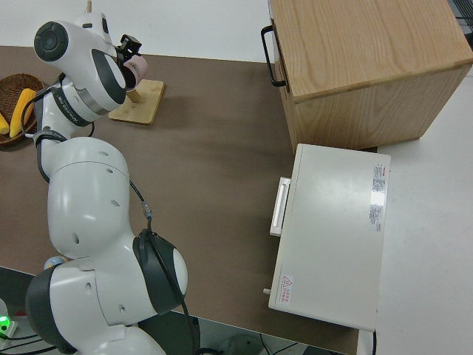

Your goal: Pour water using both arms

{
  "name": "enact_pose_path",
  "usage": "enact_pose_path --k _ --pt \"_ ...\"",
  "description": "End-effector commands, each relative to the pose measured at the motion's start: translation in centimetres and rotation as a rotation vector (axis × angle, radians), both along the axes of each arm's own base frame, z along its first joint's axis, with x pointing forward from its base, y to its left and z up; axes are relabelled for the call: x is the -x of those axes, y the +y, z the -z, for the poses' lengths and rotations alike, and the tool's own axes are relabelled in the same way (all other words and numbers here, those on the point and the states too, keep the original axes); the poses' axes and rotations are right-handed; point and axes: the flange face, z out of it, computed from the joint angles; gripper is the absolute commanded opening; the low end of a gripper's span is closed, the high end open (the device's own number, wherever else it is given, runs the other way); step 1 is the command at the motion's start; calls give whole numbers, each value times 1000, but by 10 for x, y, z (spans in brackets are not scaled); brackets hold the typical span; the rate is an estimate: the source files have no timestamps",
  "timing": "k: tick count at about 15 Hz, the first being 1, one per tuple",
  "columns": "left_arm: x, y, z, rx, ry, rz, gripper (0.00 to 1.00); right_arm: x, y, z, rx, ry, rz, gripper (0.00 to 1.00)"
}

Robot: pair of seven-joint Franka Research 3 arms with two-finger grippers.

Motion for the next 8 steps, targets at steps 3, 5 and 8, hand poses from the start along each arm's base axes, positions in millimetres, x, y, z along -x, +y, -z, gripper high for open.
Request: enact_pose_path --k 3,5,8 --pt "-8 4 15 1 -37 -13 1000 -10 9 9 6 -24 18 889" --pt "-10 4 19 11 -39 -16 1000 -11 9 11 18 -28 18 837" --pt "-14 3 20 2 -46 -19 998 -12 9 17 33 -29 16 741"
